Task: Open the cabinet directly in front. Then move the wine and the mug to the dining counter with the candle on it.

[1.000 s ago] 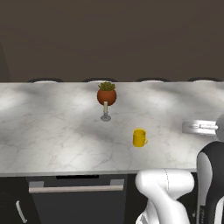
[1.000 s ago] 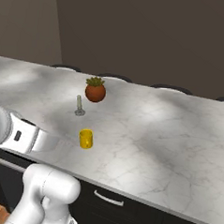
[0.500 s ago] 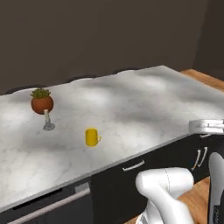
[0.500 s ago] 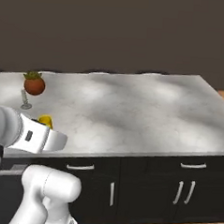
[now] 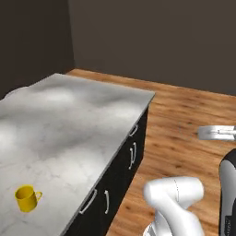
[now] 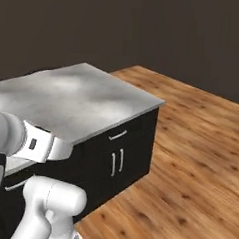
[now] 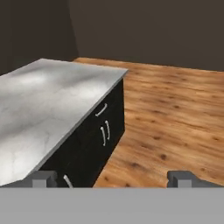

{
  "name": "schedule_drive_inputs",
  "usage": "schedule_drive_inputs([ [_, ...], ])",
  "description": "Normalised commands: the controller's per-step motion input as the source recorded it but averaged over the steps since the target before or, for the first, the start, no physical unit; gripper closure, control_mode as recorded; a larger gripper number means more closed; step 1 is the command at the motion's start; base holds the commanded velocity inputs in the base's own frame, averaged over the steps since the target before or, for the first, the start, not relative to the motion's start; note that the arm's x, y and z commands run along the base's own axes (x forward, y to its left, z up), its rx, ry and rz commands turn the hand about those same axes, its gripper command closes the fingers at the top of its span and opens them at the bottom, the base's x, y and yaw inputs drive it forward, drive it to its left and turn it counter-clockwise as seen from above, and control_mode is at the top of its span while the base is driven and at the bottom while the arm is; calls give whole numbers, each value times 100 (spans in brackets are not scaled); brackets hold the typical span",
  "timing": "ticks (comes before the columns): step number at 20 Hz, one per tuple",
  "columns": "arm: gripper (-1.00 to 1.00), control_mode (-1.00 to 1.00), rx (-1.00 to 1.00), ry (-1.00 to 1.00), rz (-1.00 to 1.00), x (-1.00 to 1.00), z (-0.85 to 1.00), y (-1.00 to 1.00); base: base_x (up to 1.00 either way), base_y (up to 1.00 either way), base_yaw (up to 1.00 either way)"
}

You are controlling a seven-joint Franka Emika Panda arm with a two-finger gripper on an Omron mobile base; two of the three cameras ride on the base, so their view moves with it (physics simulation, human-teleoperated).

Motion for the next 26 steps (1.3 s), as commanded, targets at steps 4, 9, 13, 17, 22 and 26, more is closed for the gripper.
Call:
schedule_drive_inputs([
  [4, -100, 100, 0, 0, 0, 0, 0, 0, 0, 0, -100],
  [9, -100, 100, 0, 0, 0, 0, 0, 0, 0, 0, -100],
  [13, -100, 100, 0, 0, 0, 0, 0, 0, 0, 0, -100],
  [17, -100, 100, 0, 0, 0, 0, 0, 0, 6, 0, -100],
  [22, -100, 100, 0, 0, 0, 0, 0, 0, 37, 5, -93],
  [26, -100, 100, 0, 0, 0, 0, 0, 0, 43, 23, -49],
])
